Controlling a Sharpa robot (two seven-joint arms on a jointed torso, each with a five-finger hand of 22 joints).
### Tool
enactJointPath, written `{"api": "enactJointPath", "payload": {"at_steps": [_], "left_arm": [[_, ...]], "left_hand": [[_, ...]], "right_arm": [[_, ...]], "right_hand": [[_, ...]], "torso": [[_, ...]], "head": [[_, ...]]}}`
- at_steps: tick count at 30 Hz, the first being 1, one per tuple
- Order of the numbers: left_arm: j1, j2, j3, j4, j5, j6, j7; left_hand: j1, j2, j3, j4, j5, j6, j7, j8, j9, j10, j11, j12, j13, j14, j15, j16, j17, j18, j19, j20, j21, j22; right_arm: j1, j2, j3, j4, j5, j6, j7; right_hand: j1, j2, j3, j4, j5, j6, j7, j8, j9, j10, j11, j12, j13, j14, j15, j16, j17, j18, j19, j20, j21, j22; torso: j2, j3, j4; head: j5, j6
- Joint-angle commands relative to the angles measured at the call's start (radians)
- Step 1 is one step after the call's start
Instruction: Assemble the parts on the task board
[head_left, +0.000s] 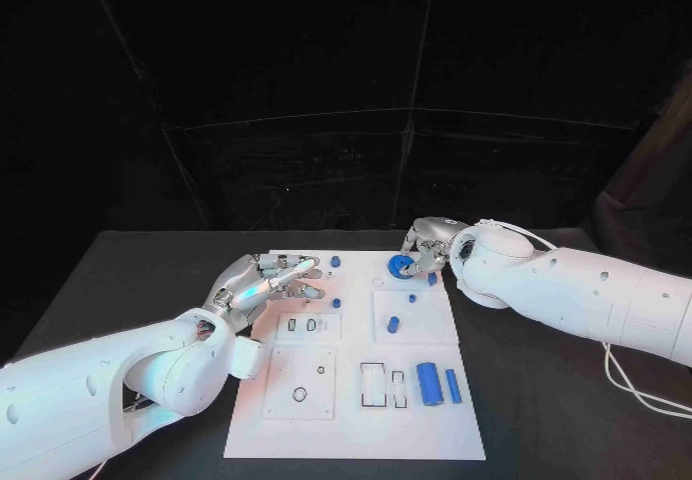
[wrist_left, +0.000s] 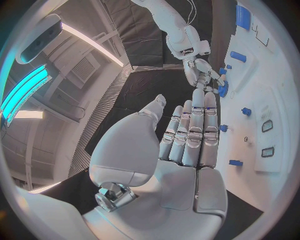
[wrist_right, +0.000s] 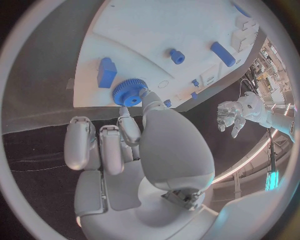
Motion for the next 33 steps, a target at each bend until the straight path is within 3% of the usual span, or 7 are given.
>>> {"api": "enactJointPath", "payload": {"at_steps": [1, 10, 15, 20, 27, 33], "left_arm": [[0.001, 0.001, 0.001, 0.001, 0.0, 0.014, -0.011], [0.001, -0.003, 0.001, 0.002, 0.0, 0.015, -0.013], [0.001, -0.003, 0.001, 0.002, 0.0, 0.015, -0.014], [0.001, -0.003, 0.001, 0.002, 0.0, 0.015, -0.014], [0.001, -0.006, 0.001, 0.004, 0.0, 0.015, -0.013], [0.002, -0.01, 0.001, 0.003, 0.0, 0.014, -0.01]], "left_hand": [[0.0, 0.006, 0.001, -0.005, 0.005, -0.005, 0.001, -0.003, 0.0, -0.009, 0.0, -0.005, -0.001, -0.01, 0.0, -0.006, 0.001, 0.013, -0.003, 0.005, -0.006, -0.002], [0.001, 0.006, 0.001, -0.007, 0.005, -0.005, 0.001, -0.003, 0.0, -0.009, 0.0, -0.005, -0.001, -0.01, 0.0, -0.007, 0.002, 0.013, -0.003, 0.005, -0.006, -0.002], [0.001, 0.006, 0.001, -0.007, 0.005, -0.005, 0.001, -0.003, 0.0, -0.009, 0.0, -0.005, -0.001, -0.01, 0.0, -0.007, 0.002, 0.013, -0.003, 0.005, -0.006, -0.002], [0.001, 0.006, 0.001, -0.007, 0.005, -0.005, 0.001, -0.003, 0.0, -0.009, 0.0, -0.005, -0.001, -0.01, 0.0, -0.007, 0.002, 0.013, -0.003, 0.005, -0.006, -0.002], [0.001, 0.006, 0.001, -0.007, 0.005, -0.005, 0.001, -0.003, 0.0, -0.009, 0.0, -0.005, -0.001, -0.01, 0.0, -0.007, 0.002, 0.013, -0.003, 0.005, -0.006, -0.002], [0.004, 0.008, 0.002, -0.009, 0.005, -0.006, 0.0, -0.003, 0.0, -0.01, 0.0, -0.006, -0.001, -0.011, 0.0, -0.007, 0.003, 0.013, -0.004, 0.005, -0.006, -0.002]], "right_arm": [[0.002, 0.004, 0.001, -0.003, -0.022, 0.038, 0.002], [0.001, 0.007, 0.0, -0.003, -0.032, 0.074, 0.006], [0.001, 0.009, 0.0, -0.003, -0.05, 0.06, 0.004], [0.001, 0.01, 0.0, 0.002, -0.07, 0.002, 0.01], [0.0, -0.008, 0.001, 0.064, -0.098, -0.13, 0.024], [0.001, -0.014, 0.002, 0.151, -0.156, -0.181, 0.004]], "right_hand": [[0.017, 0.001, 0.01, -0.003, -0.009, 0.003, 0.0, 0.008, 0.0, 0.014, -0.002, 0.023, 0.022, 0.069, 0.005, 0.009, 0.079, -0.007, 0.01, 0.002, 0.008, 0.007], [0.036, 0.013, 0.031, -0.02, -0.048, 0.036, -0.005, 0.025, 0.003, 0.033, -0.006, 0.074, 0.075, 0.072, 0.003, 0.018, 0.097, -0.011, 0.021, 0.001, 0.017, 0.026], [0.072, 0.044, 0.08, -0.044, -0.122, 0.073, -0.011, 0.036, 0.003, 0.037, -0.013, 0.086, 0.09, 0.073, -0.003, 0.021, 0.105, -0.013, 0.027, -0.004, 0.022, 0.038], [0.098, 0.072, 0.142, -0.066, -0.15, 0.113, -0.022, 0.043, 0.003, 0.054, -0.022, 0.116, 0.121, 0.074, -0.01, 0.024, 0.112, -0.017, 0.04, -0.01, 0.03, 0.057], [0.055, 0.051, 0.18, -0.064, -0.133, 0.148, -0.031, 0.036, 0.003, 0.079, -0.03, 0.155, 0.161, 0.078, -0.017, 0.032, 0.132, -0.024, 0.063, -0.016, 0.045, 0.092], [0.022, 0.037, 0.188, -0.052, -0.149, 0.152, -0.031, 0.025, 0.001, 0.079, -0.029, 0.154, 0.162, 0.079, -0.017, 0.033, 0.133, -0.026, 0.068, -0.017, 0.049, 0.1]], "torso": [[0.0, -0.0004, -0.0002], [0.0, 0.0003, -0.0008], [0.0, 0.0005, -0.0007], [0.001, 0.0006, -0.0012], [0.0, -0.0003, -0.0003], [0.0, 0.0002, 0.0007]], "head": [[0.0, -0.003], [0.001, -0.007], [0.0, -0.005], [0.0, -0.006], [0.001, -0.002], [0.003, 0.003]]}}
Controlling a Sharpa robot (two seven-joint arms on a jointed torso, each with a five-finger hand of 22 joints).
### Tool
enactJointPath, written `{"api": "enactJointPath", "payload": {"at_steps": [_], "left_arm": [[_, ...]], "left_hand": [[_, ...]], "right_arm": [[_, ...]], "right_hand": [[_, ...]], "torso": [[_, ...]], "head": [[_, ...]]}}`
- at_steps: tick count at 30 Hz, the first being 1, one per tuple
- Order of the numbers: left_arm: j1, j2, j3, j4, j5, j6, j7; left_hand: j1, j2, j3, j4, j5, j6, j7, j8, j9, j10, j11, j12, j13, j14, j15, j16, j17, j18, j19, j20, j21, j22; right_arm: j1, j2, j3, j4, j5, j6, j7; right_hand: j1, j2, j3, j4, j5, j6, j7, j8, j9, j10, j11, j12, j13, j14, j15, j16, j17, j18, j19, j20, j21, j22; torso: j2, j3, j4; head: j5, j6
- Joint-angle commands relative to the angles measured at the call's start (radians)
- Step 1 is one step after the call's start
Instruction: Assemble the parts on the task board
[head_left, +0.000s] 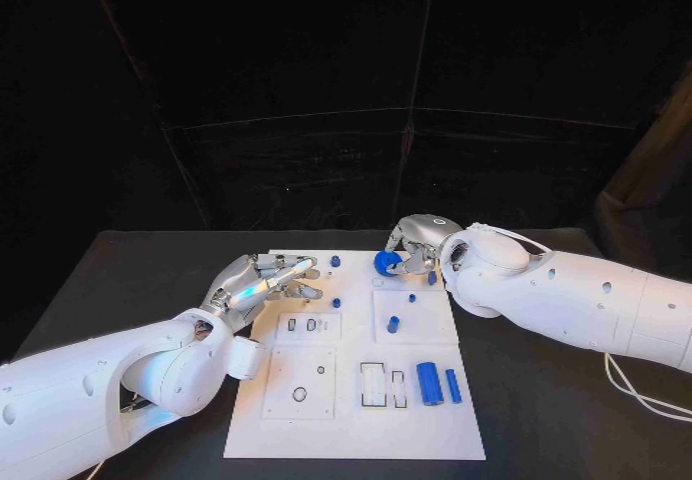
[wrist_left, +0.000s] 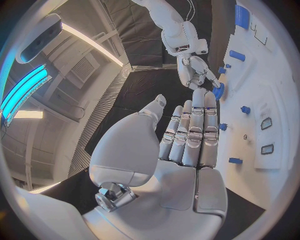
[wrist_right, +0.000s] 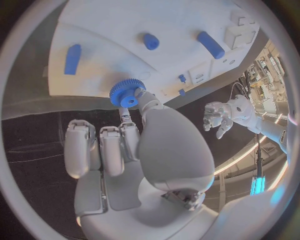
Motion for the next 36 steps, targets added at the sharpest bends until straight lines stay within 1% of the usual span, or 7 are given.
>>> {"api": "enactJointPath", "payload": {"at_steps": [1, 7, 13, 17, 22, 25, 36], "left_arm": [[0.002, -0.002, 0.001, 0.001, 0.0, 0.011, -0.006], [0.002, -0.007, 0.001, -0.001, 0.0, 0.011, -0.005], [0.002, -0.007, 0.001, -0.005, 0.0, 0.013, -0.003], [0.003, -0.006, 0.001, -0.006, 0.0, 0.013, -0.002], [0.005, -0.006, 0.001, -0.008, 0.0, 0.013, -0.002], [0.006, -0.005, 0.001, -0.008, 0.0, 0.014, -0.002], [0.007, -0.004, 0.001, -0.009, 0.0, 0.014, -0.002]], "left_hand": [[0.004, 0.008, -0.001, -0.006, 0.005, -0.006, 0.0, -0.003, 0.0, -0.008, 0.002, -0.006, -0.001, -0.003, 0.0, -0.004, 0.001, 0.013, -0.004, 0.005, -0.006, -0.002], [0.004, 0.008, -0.001, -0.006, 0.005, -0.006, 0.0, -0.003, 0.0, -0.008, 0.002, -0.006, -0.001, -0.003, 0.0, -0.004, 0.001, 0.013, -0.004, 0.005, -0.006, -0.002], [0.005, 0.008, -0.001, -0.007, 0.005, -0.007, 0.0, -0.003, 0.0, -0.009, 0.001, -0.006, -0.001, -0.004, 0.0, -0.004, 0.002, 0.013, -0.004, 0.005, -0.007, -0.002], [0.005, 0.008, -0.001, -0.007, 0.005, -0.007, 0.0, -0.003, 0.0, -0.009, 0.001, -0.006, -0.001, -0.004, 0.0, -0.004, 0.002, 0.013, -0.004, 0.005, -0.007, -0.002], [0.006, 0.009, -0.001, -0.008, 0.005, -0.008, 0.0, -0.003, 0.0, -0.009, 0.001, -0.006, -0.001, -0.004, 0.0, -0.004, 0.002, 0.013, -0.004, 0.005, -0.007, -0.002], [0.006, 0.009, -0.001, -0.008, 0.005, -0.008, 0.0, -0.003, 0.0, -0.009, 0.001, -0.006, -0.001, -0.004, 0.0, -0.004, 0.002, 0.013, -0.004, 0.005, -0.007, -0.002], [0.006, 0.009, -0.001, -0.008, 0.005, -0.008, 0.0, -0.003, 0.0, -0.009, 0.001, -0.006, -0.001, -0.004, 0.0, -0.004, 0.002, 0.013, -0.004, 0.005, -0.007, -0.002]], "right_arm": [[0.003, 0.008, 0.001, 0.033, -0.074, -0.09, -0.01], [0.003, 0.072, 0.002, 0.026, -0.109, -0.102, -0.018], [0.003, 0.154, 0.002, -0.025, -0.121, -0.068, -0.013], [-0.003, 0.192, 0.002, -0.058, -0.125, -0.05, -0.008], [-0.011, 0.236, 0.001, -0.1, -0.135, -0.019, -0.01], [-0.014, 0.258, 0.001, -0.123, -0.14, 0.003, -0.012], [-0.021, 0.286, 0.0, -0.158, -0.156, 0.03, -0.022]], "right_hand": [[-0.014, -0.004, 0.003, 0.004, -0.004, 0.06, -0.026, -0.009, 0.002, 0.006, 0.001, 0.002, 0.072, 0.079, -0.009, 0.004, 0.134, -0.011, 0.007, 0.0, 0.007, 0.072], [-0.022, -0.009, 0.008, 0.007, -0.004, 0.06, -0.025, -0.014, 0.001, 0.005, 0.002, -0.001, 0.07, 0.079, -0.009, 0.004, 0.133, -0.012, 0.01, 0.0, 0.009, 0.076], [-0.026, -0.009, 0.017, 0.007, -0.009, 0.056, -0.024, -0.022, 0.0, 0.003, 0.003, -0.006, 0.067, 0.078, -0.009, 0.003, 0.131, -0.012, 0.012, 0.0, 0.01, 0.079], [-0.027, -0.009, 0.018, 0.007, -0.01, 0.056, -0.023, -0.022, 0.0, 0.003, 0.003, -0.007, 0.066, 0.078, -0.008, 0.003, 0.131, -0.012, 0.011, 0.0, 0.01, 0.078], [-0.027, -0.01, 0.021, 0.006, -0.01, 0.054, -0.022, -0.026, -0.001, 0.001, 0.003, -0.01, 0.064, 0.078, -0.008, 0.002, 0.13, -0.012, 0.011, 0.0, 0.01, 0.078], [-0.031, -0.013, 0.024, 0.006, -0.011, 0.051, -0.021, -0.03, -0.001, -0.002, 0.005, -0.015, 0.061, 0.078, -0.007, 0.002, 0.129, -0.013, 0.012, 0.001, 0.01, 0.079], [-0.046, -0.029, 0.032, 0.005, -0.022, 0.035, -0.013, -0.051, -0.002, -0.022, 0.012, -0.05, 0.033, 0.076, -0.001, -0.003, 0.121, -0.012, 0.011, 0.005, 0.01, 0.079]], "torso": [[-0.001, -0.0003, 0.0022], [0.001, -0.0002, 0.0021], [0.002, -0.0011, 0.0041], [0.001, -0.0002, 0.0004], [0.001, 0.0007, 0.0002], [0.001, 0.0001, 0.0022], [0.001, 0.0022, -0.0024]], "head": [[0.002, 0.003], [0.009, 0.0], [0.008, -0.002], [0.012, -0.004], [0.014, -0.006], [0.014, -0.006], [0.02, -0.011]]}}
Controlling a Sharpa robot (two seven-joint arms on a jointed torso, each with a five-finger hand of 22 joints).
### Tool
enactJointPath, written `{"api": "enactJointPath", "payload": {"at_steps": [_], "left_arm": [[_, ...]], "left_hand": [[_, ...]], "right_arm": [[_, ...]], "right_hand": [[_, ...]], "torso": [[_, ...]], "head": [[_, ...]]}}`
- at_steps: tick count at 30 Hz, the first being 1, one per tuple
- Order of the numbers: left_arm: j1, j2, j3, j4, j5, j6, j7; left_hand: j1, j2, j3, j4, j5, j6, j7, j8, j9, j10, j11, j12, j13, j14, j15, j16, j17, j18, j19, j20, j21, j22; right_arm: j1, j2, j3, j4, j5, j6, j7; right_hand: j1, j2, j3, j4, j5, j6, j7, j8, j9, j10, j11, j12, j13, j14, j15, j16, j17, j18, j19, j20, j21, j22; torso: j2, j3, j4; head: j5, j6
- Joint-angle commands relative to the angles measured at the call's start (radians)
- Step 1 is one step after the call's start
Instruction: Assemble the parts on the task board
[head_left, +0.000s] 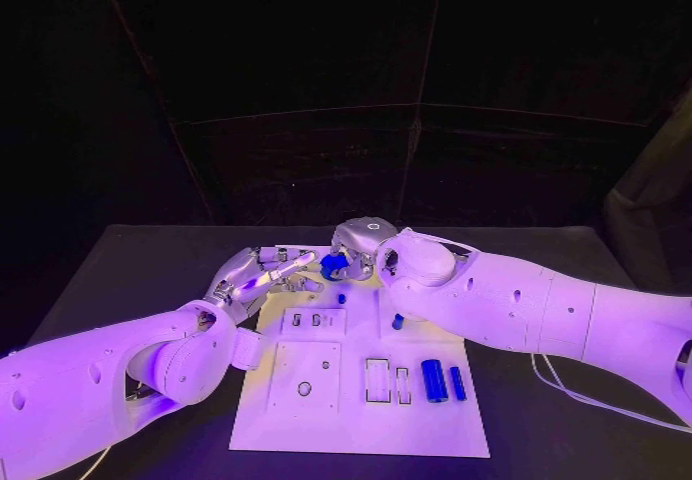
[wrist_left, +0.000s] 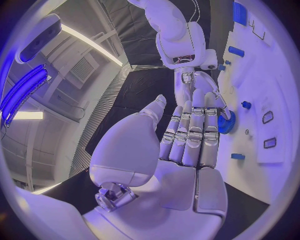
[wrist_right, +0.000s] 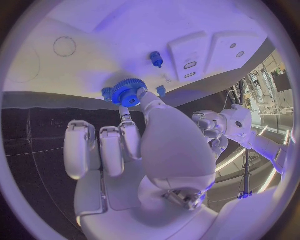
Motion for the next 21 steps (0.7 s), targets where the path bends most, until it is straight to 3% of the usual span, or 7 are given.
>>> {"api": "enactJointPath", "payload": {"at_steps": [1, 5, 8, 11, 15, 21], "left_arm": [[0.002, 0.001, 0.001, 0.001, -0.001, 0.013, -0.002], [0.002, 0.002, 0.001, 0.0, -0.001, 0.013, -0.003], [0.002, 0.002, 0.001, 0.0, -0.001, 0.013, -0.003], [0.002, 0.003, 0.001, -0.001, -0.001, 0.013, -0.003], [0.002, 0.003, 0.001, -0.001, -0.001, 0.013, -0.004], [0.002, 0.002, 0.001, 0.0, -0.001, 0.013, -0.004]], "left_hand": [[0.002, 0.005, -0.001, -0.008, 0.005, -0.008, 0.0, -0.003, 0.0, -0.004, -0.001, -0.006, -0.001, -0.004, 0.0, -0.004, 0.001, 0.013, -0.004, 0.005, -0.007, -0.001], [0.002, 0.005, -0.001, -0.008, 0.005, -0.008, 0.0, -0.003, 0.0, -0.004, -0.001, -0.006, -0.001, -0.004, 0.0, -0.004, 0.001, 0.013, -0.004, 0.005, -0.007, -0.001], [0.002, 0.005, -0.001, -0.008, 0.005, -0.008, 0.0, -0.003, 0.0, -0.004, -0.001, -0.006, -0.001, -0.004, 0.0, -0.004, 0.001, 0.013, -0.004, 0.005, -0.007, -0.001], [0.002, 0.005, -0.001, -0.008, 0.005, -0.008, 0.0, -0.003, 0.0, -0.004, -0.001, -0.006, -0.001, -0.004, 0.0, -0.004, 0.001, 0.013, -0.004, 0.005, -0.007, -0.001], [0.002, 0.005, -0.001, -0.008, 0.005, -0.008, 0.0, -0.003, 0.0, -0.004, -0.001, -0.006, -0.001, -0.004, 0.0, -0.004, 0.001, 0.013, -0.004, 0.005, -0.007, -0.001], [0.002, 0.005, -0.001, -0.008, 0.005, -0.008, 0.0, -0.003, 0.0, -0.004, -0.001, -0.006, -0.001, -0.004, 0.0, -0.004, 0.001, 0.013, -0.004, 0.005, -0.007, -0.001]], "right_arm": [[0.001, 0.004, 0.001, -0.005, -0.023, 0.022, -0.009], [0.001, 0.007, 0.0, -0.01, -0.026, 0.024, -0.011], [0.0, 0.01, 0.0, -0.015, -0.027, 0.025, -0.013], [0.0, 0.014, 0.0, -0.02, -0.028, 0.024, -0.014], [-0.001, 0.017, 0.0, -0.024, -0.028, 0.029, -0.014], [-0.001, 0.015, 0.0, -0.024, -0.022, 0.056, -0.015]], "right_hand": [[-0.01, -0.006, 0.007, -0.001, -0.007, -0.001, -0.008, -0.01, 0.001, -0.015, 0.002, -0.018, 0.027, 0.072, 0.003, -0.003, 0.121, -0.013, 0.002, 0.006, 0.006, 0.079], [-0.032, -0.024, -0.001, 0.004, -0.026, -0.024, -0.002, -0.028, 0.001, -0.029, 0.009, -0.045, 0.007, 0.07, 0.009, -0.006, 0.117, -0.012, -0.001, 0.011, 0.004, 0.076], [-0.062, -0.037, -0.027, 0.016, -0.095, -0.045, 0.003, -0.041, 0.001, -0.039, 0.015, -0.064, -0.008, 0.07, 0.014, -0.007, 0.115, -0.011, -0.003, 0.016, 0.003, 0.075], [-0.074, -0.04, -0.048, 0.028, -0.115, -0.071, 0.009, -0.046, 0.0, -0.05, 0.02, -0.086, -0.025, 0.069, 0.019, -0.009, 0.113, -0.011, -0.006, 0.021, 0.001, 0.071], [-0.083, -0.043, -0.087, 0.055, -0.116, -0.105, 0.018, -0.045, 0.0, -0.058, 0.028, -0.1, -0.035, 0.069, 0.026, -0.011, 0.111, -0.01, -0.008, 0.028, 0.0, 0.069], [-0.092, -0.035, -0.123, 0.091, -0.099, -0.103, 0.018, -0.041, 0.004, -0.058, 0.03, -0.1, -0.034, 0.069, 0.028, -0.011, 0.112, -0.01, -0.008, 0.031, 0.0, 0.069]], "torso": [[0.0, 0.0007, -0.0018], [0.0, 0.0004, -0.0009], [0.0, 0.0007, -0.001], [0.0, 0.0005, -0.0009], [0.0, 0.0007, -0.0012], [0.0, 0.0002, -0.0008]], "head": [[0.001, 0.0], [0.0, 0.0], [0.0, 0.0], [0.0, 0.0], [0.0, 0.001], [-0.001, 0.001]]}}
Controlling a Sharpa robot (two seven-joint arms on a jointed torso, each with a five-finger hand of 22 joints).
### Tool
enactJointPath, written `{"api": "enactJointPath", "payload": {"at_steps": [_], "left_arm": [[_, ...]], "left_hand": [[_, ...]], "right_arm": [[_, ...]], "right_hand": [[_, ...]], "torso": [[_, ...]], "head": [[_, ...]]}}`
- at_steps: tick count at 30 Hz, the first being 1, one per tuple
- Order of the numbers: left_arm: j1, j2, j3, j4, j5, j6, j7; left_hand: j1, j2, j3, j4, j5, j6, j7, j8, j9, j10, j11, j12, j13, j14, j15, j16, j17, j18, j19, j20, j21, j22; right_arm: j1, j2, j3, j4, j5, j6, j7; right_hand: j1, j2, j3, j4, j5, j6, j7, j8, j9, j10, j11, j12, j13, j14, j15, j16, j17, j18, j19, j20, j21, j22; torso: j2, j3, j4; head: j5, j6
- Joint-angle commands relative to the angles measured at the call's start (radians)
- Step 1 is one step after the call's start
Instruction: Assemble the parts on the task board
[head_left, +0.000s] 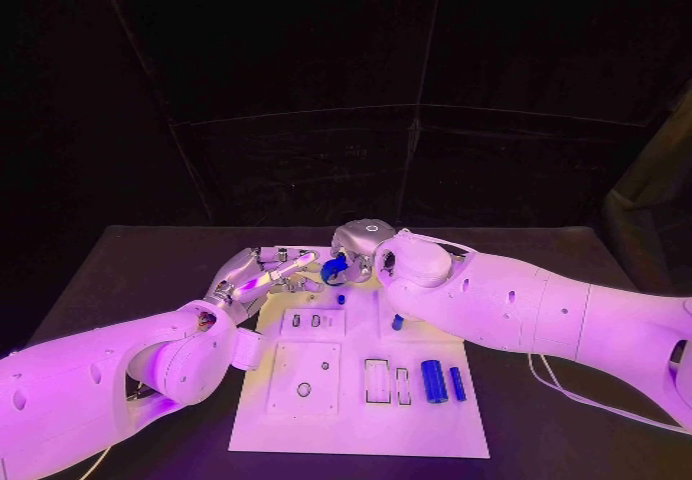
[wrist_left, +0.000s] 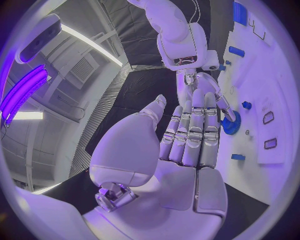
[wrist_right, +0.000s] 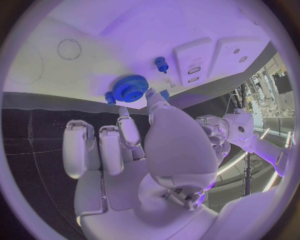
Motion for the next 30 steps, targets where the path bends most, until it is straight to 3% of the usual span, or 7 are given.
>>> {"api": "enactJointPath", "payload": {"at_steps": [1, 13, 20, 25, 30], "left_arm": [[0.002, 0.0, 0.001, 0.002, -0.001, 0.012, -0.005], [0.002, -0.002, 0.001, 0.003, -0.001, 0.011, -0.006], [0.002, -0.002, 0.001, 0.003, -0.001, 0.01, -0.006], [0.002, -0.004, 0.001, 0.003, -0.001, 0.009, -0.006], [0.002, -0.006, 0.001, 0.003, -0.001, 0.009, -0.006]], "left_hand": [[0.002, 0.005, -0.001, -0.008, 0.005, -0.008, 0.0, -0.003, 0.0, -0.004, -0.001, -0.006, -0.001, -0.004, 0.0, -0.004, 0.002, 0.013, -0.004, 0.005, -0.007, -0.001], [0.003, 0.007, 0.0, -0.01, 0.005, -0.009, 0.001, -0.003, -0.001, -0.005, 0.0, -0.007, -0.002, -0.005, 0.0, -0.005, 0.003, 0.013, -0.004, 0.005, -0.007, -0.002], [0.003, 0.007, 0.0, -0.01, 0.005, -0.009, 0.001, -0.003, -0.001, -0.005, 0.0, -0.007, -0.002, -0.005, 0.0, -0.005, 0.003, 0.013, -0.004, 0.005, -0.007, -0.002], [0.003, 0.007, 0.0, -0.01, 0.005, -0.009, 0.001, -0.003, -0.001, -0.005, 0.0, -0.007, -0.002, -0.005, 0.0, -0.005, 0.003, 0.013, -0.004, 0.005, -0.007, -0.002], [0.004, 0.008, 0.0, -0.011, 0.005, -0.01, 0.001, -0.004, -0.001, -0.007, 0.0, -0.007, -0.002, -0.005, 0.0, -0.006, 0.004, 0.013, -0.004, 0.005, -0.008, -0.002]], "right_arm": [[0.002, -0.003, 0.0, 0.002, 0.001, 0.035, -0.004], [0.001, -0.025, -0.001, 0.012, 0.055, 0.063, 0.012], [-0.001, -0.03, -0.001, 0.01, 0.062, 0.048, 0.002], [-0.004, -0.045, -0.001, 0.025, 0.058, 0.004, 0.004], [-0.012, -0.106, -0.002, 0.087, 0.068, -0.133, 0.041]], "right_hand": [[-0.014, 0.007, -0.013, 0.011, 0.009, 0.003, -0.005, 0.004, 0.003, -0.001, -0.001, 0.003, 0.005, 0.071, 0.004, -0.001, 0.113, -0.01, 0.003, 0.006, 0.0, 0.07], [-0.056, 0.047, -0.044, 0.056, 0.049, 0.03, -0.012, 0.009, 0.005, 0.018, -0.006, 0.034, 0.032, 0.073, 0.0, 0.002, 0.121, -0.011, 0.009, 0.002, 0.003, 0.078], [-0.066, 0.048, -0.068, 0.052, 0.073, 0.017, -0.008, 0.0, 0.001, 0.015, -0.004, 0.03, 0.03, 0.073, 0.001, 0.002, 0.121, -0.011, 0.008, 0.002, 0.002, 0.078], [-0.054, 0.049, -0.077, 0.047, 0.096, 0.018, -0.008, 0.002, 0.002, 0.016, -0.003, 0.033, 0.033, 0.074, 0.002, 0.003, 0.124, -0.012, 0.011, 0.003, 0.004, 0.082], [-0.031, 0.053, -0.084, 0.037, 0.155, 0.032, -0.012, 0.008, 0.004, 0.023, -0.007, 0.045, 0.045, 0.074, -0.001, 0.002, 0.124, -0.012, 0.012, 0.001, 0.004, 0.083]], "torso": [[0.0, -0.0004, 0.0004], [0.0, 0.0001, -0.0003], [0.0, 0.0002, 0.0002], [0.0, 0.0002, -0.0003], [0.0, 0.0006, -0.0013]], "head": [[-0.001, -0.001], [-0.002, -0.004], [-0.003, -0.003], [-0.003, -0.005], [-0.004, -0.002]]}}
